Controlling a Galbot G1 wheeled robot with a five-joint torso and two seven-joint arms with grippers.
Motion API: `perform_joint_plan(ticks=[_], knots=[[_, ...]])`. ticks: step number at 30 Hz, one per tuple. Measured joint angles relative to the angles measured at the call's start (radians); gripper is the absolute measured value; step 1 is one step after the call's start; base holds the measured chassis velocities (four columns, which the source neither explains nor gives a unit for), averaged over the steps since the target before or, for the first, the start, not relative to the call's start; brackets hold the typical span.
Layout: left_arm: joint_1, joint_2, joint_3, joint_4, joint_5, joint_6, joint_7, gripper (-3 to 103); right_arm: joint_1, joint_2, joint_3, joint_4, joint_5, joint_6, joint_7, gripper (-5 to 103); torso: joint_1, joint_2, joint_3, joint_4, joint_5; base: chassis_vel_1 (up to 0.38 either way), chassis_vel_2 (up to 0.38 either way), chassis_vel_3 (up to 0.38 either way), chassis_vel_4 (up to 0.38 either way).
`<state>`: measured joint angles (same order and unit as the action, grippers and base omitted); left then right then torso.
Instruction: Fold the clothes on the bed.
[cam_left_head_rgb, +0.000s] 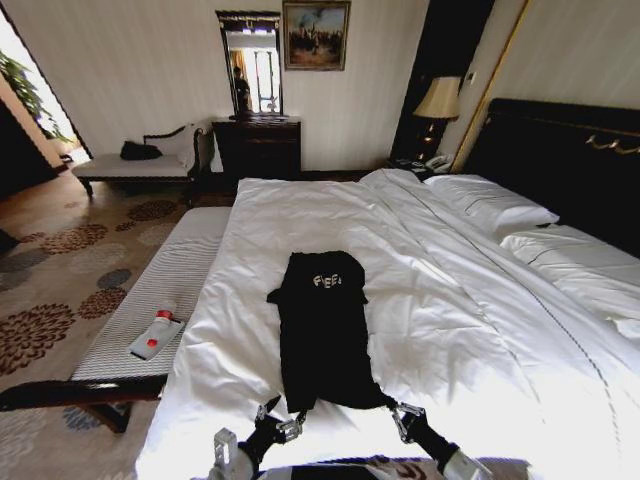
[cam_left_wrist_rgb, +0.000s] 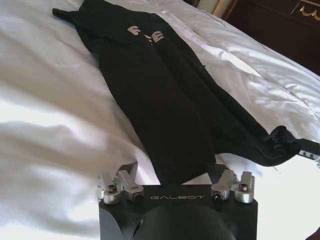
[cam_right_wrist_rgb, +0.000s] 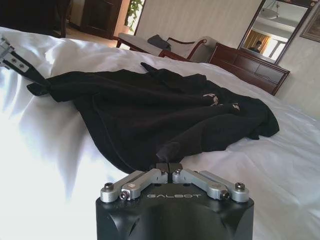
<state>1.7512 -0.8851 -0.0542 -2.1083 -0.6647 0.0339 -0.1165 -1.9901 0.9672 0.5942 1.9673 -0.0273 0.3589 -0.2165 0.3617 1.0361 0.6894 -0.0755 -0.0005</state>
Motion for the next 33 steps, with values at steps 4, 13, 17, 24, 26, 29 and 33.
perform_joint_plan(ticks=[4,13,17,24,26,29,33], knots=[[0.007,-0.017,-0.001,0.021,0.036,-0.029,0.025,63,0.003,-0.001,-0.004,0.001,0.001,-0.003,0.0,0,0.0,0.0,0.0,0.0,0.0,0.0,0.0,0.0,0.0],[-0.008,-0.021,0.015,0.056,0.062,-0.042,0.051,30,-0.005,-0.004,0.002,0.007,0.004,-0.006,0.0,0,0.0,0.0,0.0,-0.0002,0.0,0.0,0.0,0.0,0.0],[-0.015,-0.024,0.016,0.059,0.061,-0.042,0.051,15,-0.006,-0.006,0.007,0.008,0.008,-0.005,0.0,0,0.0,0.0,0.0,-0.0002,0.0,0.0,0.0,0.0,0.0],[-0.006,-0.021,-0.001,0.054,0.057,-0.046,0.049,0,-0.003,-0.007,0.005,0.009,0.009,-0.005,0.0,0,0.0,0.0,0.0,-0.0001,0.0,0.0,0.0,0.0,0.0],[0.001,-0.02,-0.011,0.05,0.055,-0.048,0.047,0,-0.003,-0.006,0.003,0.009,0.008,-0.005,0.001,0,0.0,0.0,0.0,-0.0001,-0.0001,0.0,0.0,0.0,0.0],[0.013,-0.019,-0.027,0.041,0.051,-0.052,0.045,0,-0.002,-0.004,-0.001,0.008,0.008,-0.005,0.001,0,0.0,0.0,0.0,-0.0002,-0.0001,0.0,0.0,0.0,0.0],[0.069,-0.023,-0.085,0.008,0.049,-0.066,0.043,0,-0.001,0.006,-0.004,0.003,0.008,-0.005,0.005,0,0.0,0.0,0.0,0.0,-0.0002,0.0,0.0,0.0,0.0]])
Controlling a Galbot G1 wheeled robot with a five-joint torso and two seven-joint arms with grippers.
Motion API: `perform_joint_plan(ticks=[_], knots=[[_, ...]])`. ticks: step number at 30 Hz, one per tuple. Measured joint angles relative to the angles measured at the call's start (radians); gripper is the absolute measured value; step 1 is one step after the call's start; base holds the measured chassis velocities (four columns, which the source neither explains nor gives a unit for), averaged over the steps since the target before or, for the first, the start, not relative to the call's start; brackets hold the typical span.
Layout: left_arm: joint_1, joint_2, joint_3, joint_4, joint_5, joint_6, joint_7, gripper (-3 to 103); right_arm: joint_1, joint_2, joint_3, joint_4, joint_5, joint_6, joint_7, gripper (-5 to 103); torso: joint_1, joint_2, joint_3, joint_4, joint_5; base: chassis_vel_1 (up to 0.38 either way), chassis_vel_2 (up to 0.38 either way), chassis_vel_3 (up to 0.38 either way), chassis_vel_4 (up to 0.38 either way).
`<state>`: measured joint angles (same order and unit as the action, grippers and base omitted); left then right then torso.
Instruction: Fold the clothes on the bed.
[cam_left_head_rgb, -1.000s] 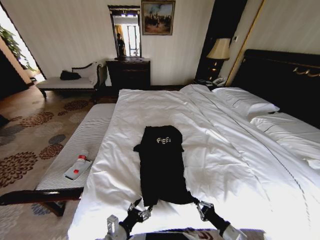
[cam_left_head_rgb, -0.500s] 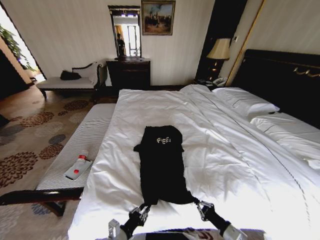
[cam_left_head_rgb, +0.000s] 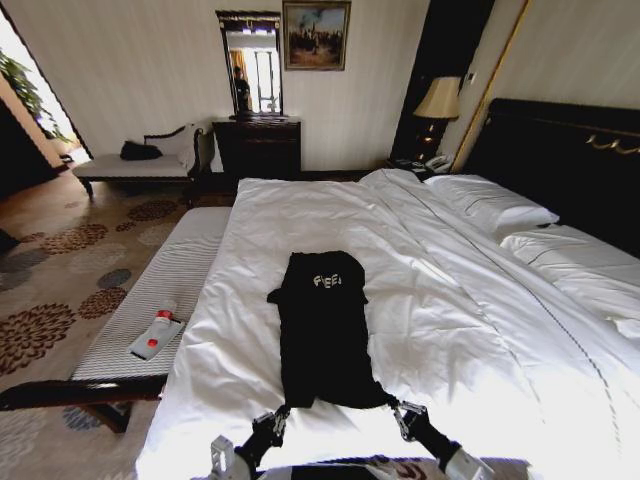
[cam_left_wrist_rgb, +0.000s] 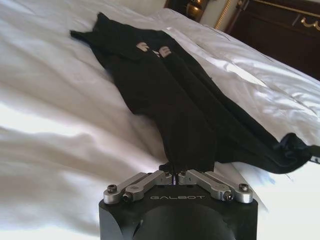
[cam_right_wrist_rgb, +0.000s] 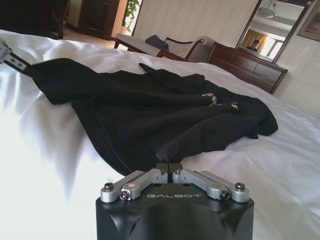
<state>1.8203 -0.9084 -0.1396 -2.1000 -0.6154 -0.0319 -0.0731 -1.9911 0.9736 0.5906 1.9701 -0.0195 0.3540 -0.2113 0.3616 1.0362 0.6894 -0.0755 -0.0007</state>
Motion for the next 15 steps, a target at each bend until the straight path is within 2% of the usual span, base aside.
perform_joint_plan(ticks=[3,4,7,9,15], knots=[[0.035,0.005,-0.041,-0.023,-0.001,-0.016,0.001,0,-0.004,0.008,0.006,-0.001,0.0,0.0,0.005,0,0.0,0.0,0.0,0.0001,0.0,0.0,0.0,0.0,0.0],[0.063,0.019,-0.077,-0.044,-0.003,-0.037,0.001,0,-0.01,0.018,0.015,-0.001,0.006,-0.001,0.01,0,0.0,0.0,0.0,0.0,0.0,0.0,0.0,0.0,0.0],[0.084,0.031,-0.1,-0.061,-0.005,-0.05,0.001,0,-0.016,0.026,0.021,0.005,0.02,-0.006,0.016,0,0.0,0.0,0.0,-0.0005,0.0001,0.0,0.0,0.0,0.0],[0.146,0.033,-0.142,-0.097,0.008,-0.078,0.001,0,-0.052,0.071,0.027,0.065,0.068,-0.06,0.053,0,0.0,0.0,0.0,0.0001,0.0,0.0,0.0,0.0,0.0],[0.21,0.031,-0.213,-0.114,-0.026,-0.105,0.001,0,-0.097,0.132,0.022,0.131,0.106,-0.111,0.087,0,0.0,0.0,0.0,-0.0004,-0.0003,0.0,0.0,0.0,0.0]])
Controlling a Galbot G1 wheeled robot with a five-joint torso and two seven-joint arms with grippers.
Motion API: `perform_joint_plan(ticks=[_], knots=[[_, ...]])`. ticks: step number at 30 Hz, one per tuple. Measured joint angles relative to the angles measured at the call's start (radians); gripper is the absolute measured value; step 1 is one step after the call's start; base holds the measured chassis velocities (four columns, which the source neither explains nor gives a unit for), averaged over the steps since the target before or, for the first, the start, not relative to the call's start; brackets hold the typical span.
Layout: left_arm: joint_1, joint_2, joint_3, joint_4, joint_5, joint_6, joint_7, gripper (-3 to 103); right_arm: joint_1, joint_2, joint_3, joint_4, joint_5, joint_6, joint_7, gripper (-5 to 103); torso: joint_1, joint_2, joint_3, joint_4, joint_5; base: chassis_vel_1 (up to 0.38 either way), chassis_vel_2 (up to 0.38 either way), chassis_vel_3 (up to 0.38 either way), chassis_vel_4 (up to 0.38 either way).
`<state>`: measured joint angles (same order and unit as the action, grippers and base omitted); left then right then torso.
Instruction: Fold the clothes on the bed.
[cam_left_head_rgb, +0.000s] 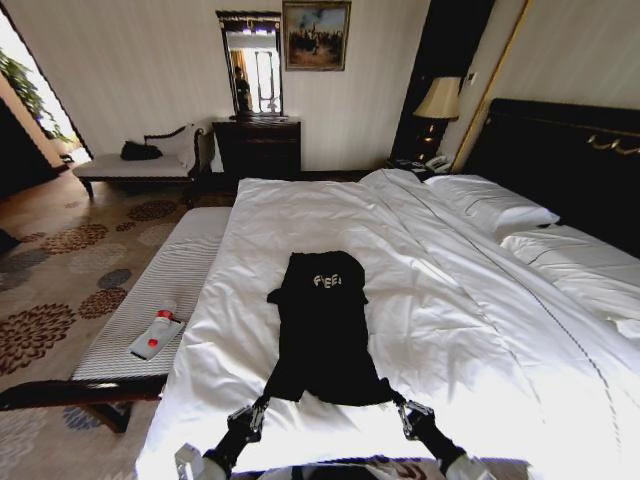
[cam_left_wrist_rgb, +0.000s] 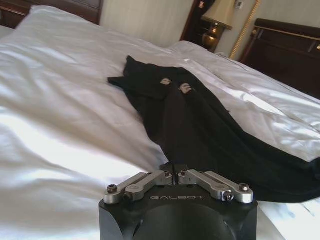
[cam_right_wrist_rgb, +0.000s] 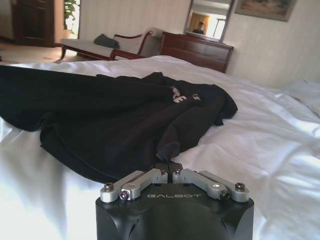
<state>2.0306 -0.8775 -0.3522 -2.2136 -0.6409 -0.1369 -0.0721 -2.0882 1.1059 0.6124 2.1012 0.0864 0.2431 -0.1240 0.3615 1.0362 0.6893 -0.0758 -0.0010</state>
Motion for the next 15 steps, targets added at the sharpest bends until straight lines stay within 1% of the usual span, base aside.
perform_joint_plan(ticks=[2,3,5,8,9,13,15], knots=[[0.04,0.0,-0.035,-0.002,-0.013,-0.016,0.005,0,-0.01,0.014,-0.006,0.009,0.012,-0.017,0.016,0,0.0,0.0,0.0,0.0001,0.0001,0.0,0.0,0.0,0.0],[0.04,0.0,-0.035,-0.002,-0.013,-0.016,0.005,0,-0.01,0.014,-0.006,0.009,0.012,-0.017,0.016,0,0.0,0.0,0.0,0.0001,0.0001,0.0,0.0,0.0,0.0],[0.081,-0.001,-0.065,-0.001,-0.016,-0.036,0.012,0,-0.01,0.021,-0.012,0.008,0.015,-0.044,0.046,0,0.0,0.0,0.0,0.0004,0.0003,0.0,0.0,0.0,0.0],[0.118,-0.008,-0.096,0.012,-0.038,-0.049,0.021,0,-0.004,0.029,-0.02,0.005,0.016,-0.088,0.096,0,0.0,0.0,0.0,0.0004,0.0004,0.0,0.0,0.0,0.0],[0.118,-0.008,-0.096,0.012,-0.038,-0.049,0.021,0,-0.004,0.029,-0.02,0.005,0.016,-0.088,0.096,0,0.0,0.0,0.0,0.0004,0.0004,0.0,0.0,0.0,0.0],[0.127,-0.018,-0.124,0.044,-0.089,-0.049,0.024,0,0.0,0.044,-0.037,0.012,0.029,-0.12,0.136,0,0.0,0.0,0.0,0.0002,0.0003,0.0,0.0,0.0,0.0],[0.125,-0.021,-0.128,0.049,-0.096,-0.05,0.024,0,-0.003,0.049,-0.041,0.021,0.031,-0.13,0.147,0,0.0,0.0,0.0,0.0003,0.0003,0.0,0.0,0.0,0.0]])
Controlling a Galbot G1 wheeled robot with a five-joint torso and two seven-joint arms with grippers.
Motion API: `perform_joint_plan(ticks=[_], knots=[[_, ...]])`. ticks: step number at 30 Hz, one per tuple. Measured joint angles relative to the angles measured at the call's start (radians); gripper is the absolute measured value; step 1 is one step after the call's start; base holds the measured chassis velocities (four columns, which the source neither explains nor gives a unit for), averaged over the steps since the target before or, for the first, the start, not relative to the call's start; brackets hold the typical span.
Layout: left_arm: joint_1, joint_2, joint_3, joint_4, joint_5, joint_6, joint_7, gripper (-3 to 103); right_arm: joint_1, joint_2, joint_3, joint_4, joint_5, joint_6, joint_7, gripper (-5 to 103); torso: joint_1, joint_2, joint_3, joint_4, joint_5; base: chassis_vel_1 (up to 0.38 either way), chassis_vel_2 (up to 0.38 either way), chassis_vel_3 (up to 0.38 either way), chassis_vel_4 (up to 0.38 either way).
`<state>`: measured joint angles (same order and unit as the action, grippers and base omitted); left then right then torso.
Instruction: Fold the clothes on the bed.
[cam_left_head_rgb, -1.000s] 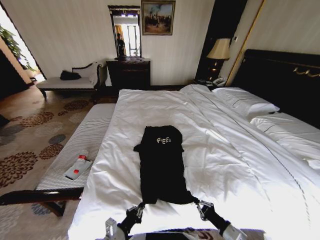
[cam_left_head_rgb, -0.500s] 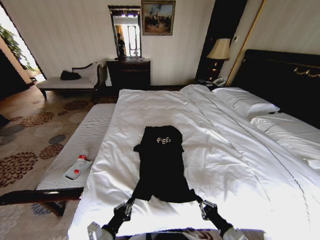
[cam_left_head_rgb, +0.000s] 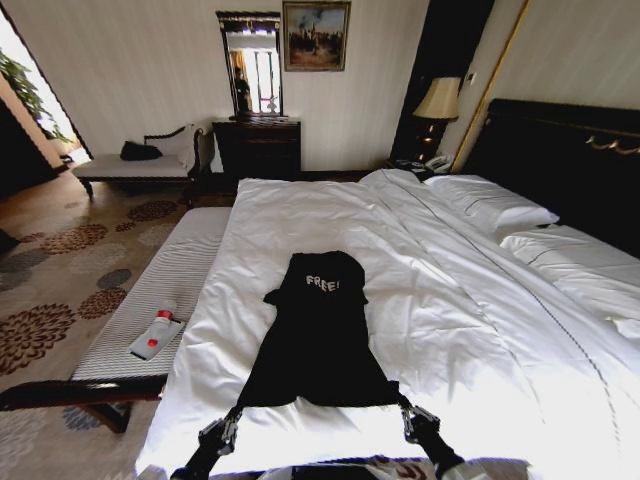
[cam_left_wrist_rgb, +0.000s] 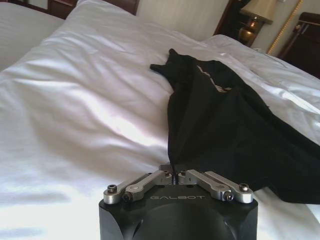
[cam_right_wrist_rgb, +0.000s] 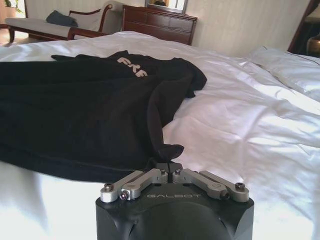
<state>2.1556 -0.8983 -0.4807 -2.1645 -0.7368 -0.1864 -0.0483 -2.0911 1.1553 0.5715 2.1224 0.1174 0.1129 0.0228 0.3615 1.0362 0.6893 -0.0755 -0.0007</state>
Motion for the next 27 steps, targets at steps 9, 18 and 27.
perform_joint_plan(ticks=[9,18,27], knots=[[-0.01,-0.005,-0.022,0.015,-0.023,0.006,-0.007,0,-0.077,0.041,-0.029,0.075,-0.064,-0.134,0.116,0,0.0,0.0,0.0,-0.0003,-0.0001,0.0,0.0,0.0,0.0],[0.022,-0.005,-0.031,0.006,-0.008,0.006,-0.007,0,-0.048,0.049,-0.058,0.032,-0.089,-0.143,0.131,0,0.0,0.0,0.0,0.0002,0.0003,0.0,0.0,0.0,0.0],[0.09,-0.007,-0.019,0.003,0.039,-0.022,-0.008,0,-0.062,0.038,-0.071,0.031,-0.104,-0.152,0.134,0,0.0,0.0,0.0,0.0,0.0002,0.0,0.0,0.0,0.0]])
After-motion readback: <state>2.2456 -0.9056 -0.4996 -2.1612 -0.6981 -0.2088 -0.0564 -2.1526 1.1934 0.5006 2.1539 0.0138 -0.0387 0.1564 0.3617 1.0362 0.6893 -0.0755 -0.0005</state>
